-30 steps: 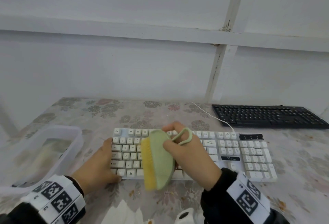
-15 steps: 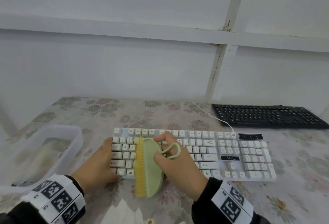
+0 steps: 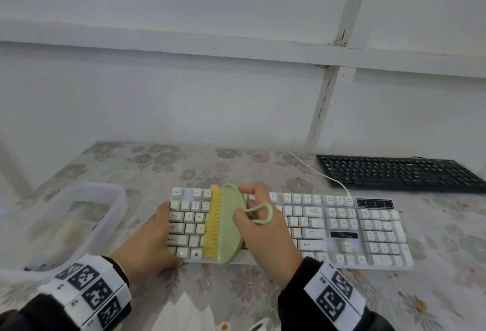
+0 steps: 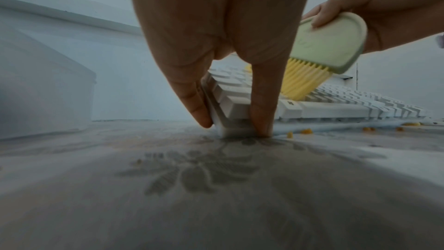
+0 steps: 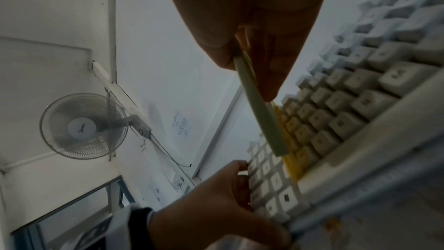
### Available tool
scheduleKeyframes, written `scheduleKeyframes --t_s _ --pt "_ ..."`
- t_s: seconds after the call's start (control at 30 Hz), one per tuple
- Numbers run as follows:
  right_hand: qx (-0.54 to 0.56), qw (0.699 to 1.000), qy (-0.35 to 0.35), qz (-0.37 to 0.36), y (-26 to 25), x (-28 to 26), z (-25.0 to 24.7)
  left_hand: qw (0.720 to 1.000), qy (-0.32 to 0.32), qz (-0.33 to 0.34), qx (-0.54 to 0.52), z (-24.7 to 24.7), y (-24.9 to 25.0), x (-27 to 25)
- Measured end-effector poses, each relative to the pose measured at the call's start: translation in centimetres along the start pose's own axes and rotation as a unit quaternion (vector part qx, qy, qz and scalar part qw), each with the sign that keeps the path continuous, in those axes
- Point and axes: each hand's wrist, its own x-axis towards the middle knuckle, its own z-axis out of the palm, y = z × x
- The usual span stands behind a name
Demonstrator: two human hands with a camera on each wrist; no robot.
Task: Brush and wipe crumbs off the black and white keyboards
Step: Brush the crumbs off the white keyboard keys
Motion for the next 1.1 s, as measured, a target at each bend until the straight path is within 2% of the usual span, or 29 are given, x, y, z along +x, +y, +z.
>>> scheduleKeyframes --t_s 0.17,0.27,0.47,0.53,0.73,0.93,1.03,1.1 --pt "-0.045 0.997 -0.055 0.021 0.4 -1.2 -0.3 1.0 -0.001 -0.006 -0.001 -0.1 0.3 -0.2" --pt "-0.064 0.996 -0.065 0.016 -0.8 -1.2 -1.5 1.0 0.001 -0.001 -0.002 -0.2 0.7 -0.3" --pt "0.023 0.999 0.039 -0.023 -3.3 0.8 -2.0 1.0 -0.003 0.0 -0.004 -0.3 0.6 -0.4" --pt "0.028 0.998 0.048 -0.033 -3.0 1.4 -1.2 1.0 -0.002 0.003 -0.001 -0.3 0.6 -0.3" --pt "-0.026 0.999 -0.015 -0.015 -0.4 0.2 1.3 1.0 0.0 0.005 -0.001 -0.2 0.3 -0.2" --pt "-0.058 0.995 -0.083 0.002 -0.2 -0.8 0.6 1.0 0.009 0.008 -0.004 0.1 -0.3 0.0" --pt "-0.033 0.997 -0.071 0.008 -1.5 -0.6 -0.3 1.0 0.006 0.008 0.004 0.1 -0.4 0.0" --pt "0.013 0.999 -0.03 -0.005 -2.1 -0.1 -0.6 1.0 0.006 0.011 0.009 0.1 -0.4 0.0"
